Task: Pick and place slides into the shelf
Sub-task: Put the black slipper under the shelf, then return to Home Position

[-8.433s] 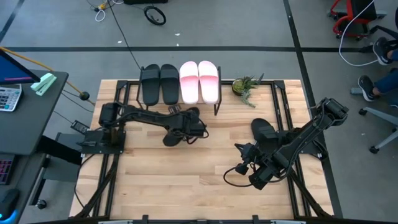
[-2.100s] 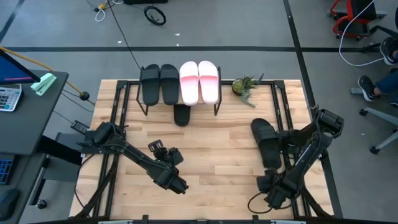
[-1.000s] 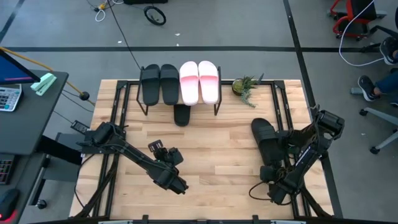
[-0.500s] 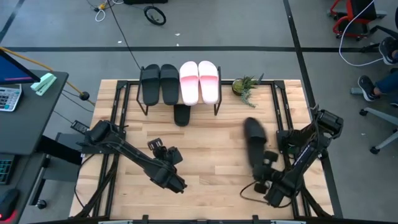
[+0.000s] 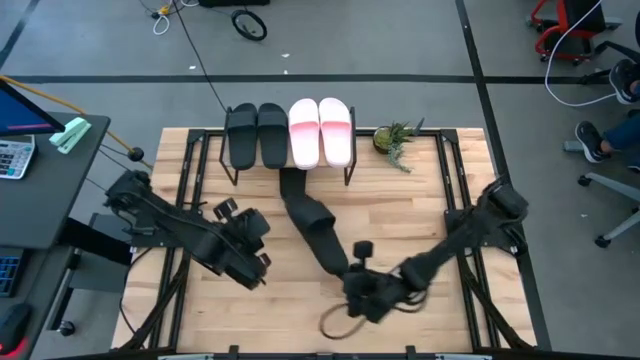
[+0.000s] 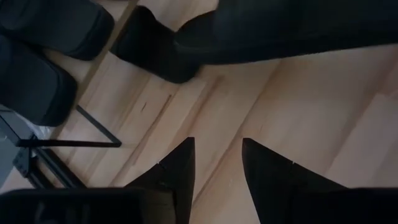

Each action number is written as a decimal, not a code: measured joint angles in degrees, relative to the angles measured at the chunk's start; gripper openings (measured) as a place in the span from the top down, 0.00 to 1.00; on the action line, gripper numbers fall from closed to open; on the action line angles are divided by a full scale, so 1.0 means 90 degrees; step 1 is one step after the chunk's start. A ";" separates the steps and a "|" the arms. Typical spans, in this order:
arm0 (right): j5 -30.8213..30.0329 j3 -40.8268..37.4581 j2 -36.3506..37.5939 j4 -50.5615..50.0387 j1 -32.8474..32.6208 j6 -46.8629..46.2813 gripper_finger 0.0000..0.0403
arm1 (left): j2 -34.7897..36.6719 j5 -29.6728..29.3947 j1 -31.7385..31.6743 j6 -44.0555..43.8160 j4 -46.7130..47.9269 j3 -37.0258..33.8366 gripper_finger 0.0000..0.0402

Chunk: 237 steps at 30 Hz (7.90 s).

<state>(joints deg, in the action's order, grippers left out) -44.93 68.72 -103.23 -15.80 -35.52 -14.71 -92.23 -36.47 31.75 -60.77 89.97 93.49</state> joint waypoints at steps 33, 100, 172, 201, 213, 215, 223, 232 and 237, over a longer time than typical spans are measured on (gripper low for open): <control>-0.0422 0.1798 -0.1486 -0.3893 0.1205 -0.2213 0.97 | 0.0294 -0.0160 0.0044 0.0226 -0.0092 0.0002 0.66; 0.2542 0.1844 0.0545 -0.4615 0.1417 -0.0924 0.75 | 0.0361 -0.0129 0.0104 0.0349 -0.0349 -0.0001 0.62; 0.4230 -0.7071 1.0883 0.2338 0.1281 0.0875 0.75 | 0.9257 0.2248 -0.0452 0.6949 -1.0824 -0.8881 0.62; 0.4095 -0.7572 1.1092 0.2743 0.1279 0.0587 0.75 | 1.0169 0.2103 -0.0452 0.6200 -1.0958 -0.9935 0.62; 0.4092 -0.7572 1.1090 0.2537 0.1279 0.0785 0.75 | 1.0167 0.2072 -0.0452 0.5845 -1.0176 -0.9935 0.66; 0.4062 -0.7572 1.1090 0.2424 0.1279 0.0929 0.75 | 1.0167 0.2013 -0.0452 0.5874 -1.0129 -0.9935 0.65; 0.3204 -0.7572 1.1090 0.2366 0.1279 0.0836 0.75 | 1.0167 0.1840 -0.0452 0.5879 -0.9986 -0.9935 0.62; 0.3211 -0.7573 1.1084 0.2216 0.1279 0.0467 0.75 | 0.9967 0.2027 -0.0426 0.5853 -1.0470 -1.0329 0.64; 0.3208 -0.7506 1.1051 0.2048 0.1279 0.0473 0.75 | 0.9828 0.2057 -0.0418 0.5865 -1.0392 -1.0326 0.66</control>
<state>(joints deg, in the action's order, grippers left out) -16.05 1.17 -3.77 2.63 -24.01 -10.46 -3.78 -17.95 27.99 -7.99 -3.55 0.56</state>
